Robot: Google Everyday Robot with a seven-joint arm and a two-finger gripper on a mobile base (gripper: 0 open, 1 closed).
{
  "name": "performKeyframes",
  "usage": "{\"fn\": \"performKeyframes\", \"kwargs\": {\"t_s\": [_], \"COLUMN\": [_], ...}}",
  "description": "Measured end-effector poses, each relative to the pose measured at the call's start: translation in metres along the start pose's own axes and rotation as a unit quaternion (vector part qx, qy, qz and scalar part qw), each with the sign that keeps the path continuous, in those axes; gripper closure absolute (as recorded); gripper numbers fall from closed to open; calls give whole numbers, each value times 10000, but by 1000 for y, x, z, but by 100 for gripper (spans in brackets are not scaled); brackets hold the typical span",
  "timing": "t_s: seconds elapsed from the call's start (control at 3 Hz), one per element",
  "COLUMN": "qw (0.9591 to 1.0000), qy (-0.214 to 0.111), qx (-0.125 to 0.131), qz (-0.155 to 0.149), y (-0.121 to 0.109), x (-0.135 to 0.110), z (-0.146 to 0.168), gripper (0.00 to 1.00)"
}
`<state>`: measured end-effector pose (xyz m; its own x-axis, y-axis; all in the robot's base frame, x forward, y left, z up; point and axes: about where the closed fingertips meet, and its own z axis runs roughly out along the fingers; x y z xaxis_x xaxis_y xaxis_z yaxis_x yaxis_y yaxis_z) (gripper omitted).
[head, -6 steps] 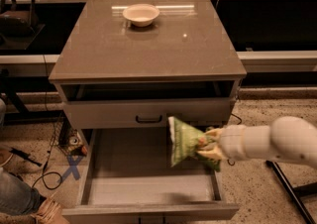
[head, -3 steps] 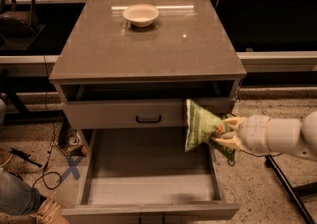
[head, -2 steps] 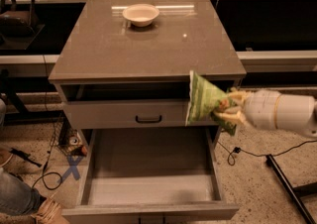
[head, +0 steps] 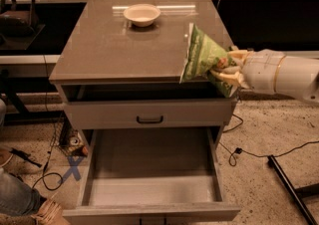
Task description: Pick green jalapeno chip bag from middle drawer and place on counter
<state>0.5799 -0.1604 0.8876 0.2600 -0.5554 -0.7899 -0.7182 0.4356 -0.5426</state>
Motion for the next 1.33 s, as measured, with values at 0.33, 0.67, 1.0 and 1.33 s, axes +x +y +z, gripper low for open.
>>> {"fn": "performKeyframes", "kwargs": {"t_s": [0.33,0.67,1.0,1.33], "qw": [9997,9996,9999,9998], "qy": [-158,-197,-80,42], "qx": [201,202,68,-148], "qz": [-65,-85,11,112], "y": [-31,-59,-69,-71], "x": [-24,-45,-47,-45], "z": [21,62,96,133], "gripper": [100,97,73,52]}}
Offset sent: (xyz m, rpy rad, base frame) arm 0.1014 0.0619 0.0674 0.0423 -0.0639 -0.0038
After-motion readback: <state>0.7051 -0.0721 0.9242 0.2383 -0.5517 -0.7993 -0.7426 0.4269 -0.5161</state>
